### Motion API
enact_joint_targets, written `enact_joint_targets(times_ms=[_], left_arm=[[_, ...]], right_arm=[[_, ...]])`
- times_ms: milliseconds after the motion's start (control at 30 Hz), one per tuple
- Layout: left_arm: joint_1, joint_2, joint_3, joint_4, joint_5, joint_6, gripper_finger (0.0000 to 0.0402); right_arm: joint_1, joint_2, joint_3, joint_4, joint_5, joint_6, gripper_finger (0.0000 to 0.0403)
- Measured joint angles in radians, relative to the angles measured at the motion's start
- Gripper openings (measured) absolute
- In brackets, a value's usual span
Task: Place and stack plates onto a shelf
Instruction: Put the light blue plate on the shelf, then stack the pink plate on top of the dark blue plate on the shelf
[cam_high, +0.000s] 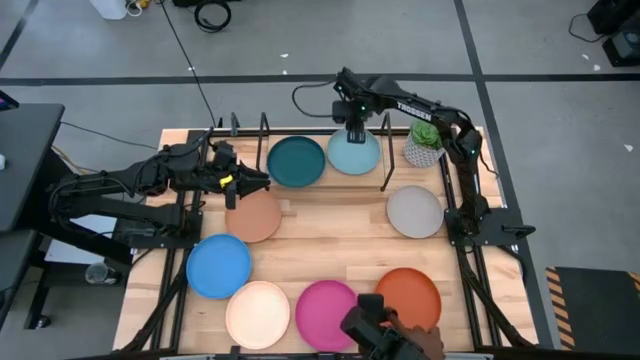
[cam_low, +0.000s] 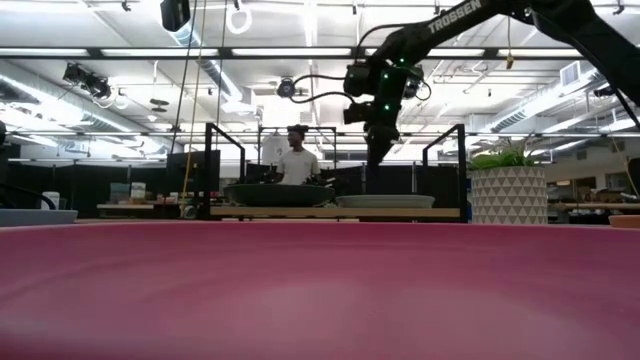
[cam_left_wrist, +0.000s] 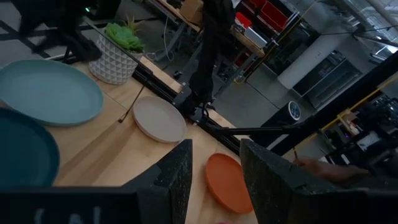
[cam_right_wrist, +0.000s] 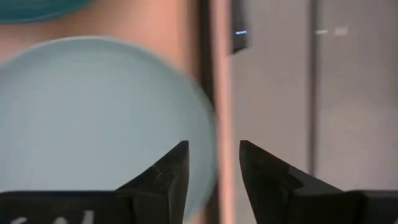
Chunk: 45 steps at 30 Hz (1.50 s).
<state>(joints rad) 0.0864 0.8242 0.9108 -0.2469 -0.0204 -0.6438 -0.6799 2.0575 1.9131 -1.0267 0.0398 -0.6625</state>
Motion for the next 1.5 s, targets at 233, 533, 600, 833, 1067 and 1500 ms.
enact_joint_targets(times_ms=[233, 533, 600, 833, 1067, 1500], left_arm=[[0.000, 0.000, 0.000, 0.000, 0.000, 0.000, 0.0141], [0.000, 0.000, 0.000, -0.007, 0.000, 0.001, 0.0141], [0.000, 0.000, 0.000, -0.007, 0.000, 0.001, 0.0141], [0.000, 0.000, 0.000, -0.007, 0.010, 0.000, 0.0141], [0.000, 0.000, 0.000, -0.011, 0.017, 0.000, 0.0141], [0.000, 0.000, 0.000, -0.014, 0.027, 0.001, 0.0141]], right_arm=[[0.071, 0.002, -0.077, -0.099, -0.158, 0.025, 0.0148], [0.173, 0.002, -0.220, -0.046, -0.115, 0.059, 0.0146], [0.181, 0.001, -0.239, -0.018, -0.116, 0.079, 0.0146], [0.210, 0.000, -0.270, -0.031, -0.138, 0.133, 0.0146], [0.230, 0.000, -0.269, -0.037, -0.090, 0.146, 0.0146], [0.330, -0.155, -0.201, -0.216, -0.405, 0.433, 0.0146]])
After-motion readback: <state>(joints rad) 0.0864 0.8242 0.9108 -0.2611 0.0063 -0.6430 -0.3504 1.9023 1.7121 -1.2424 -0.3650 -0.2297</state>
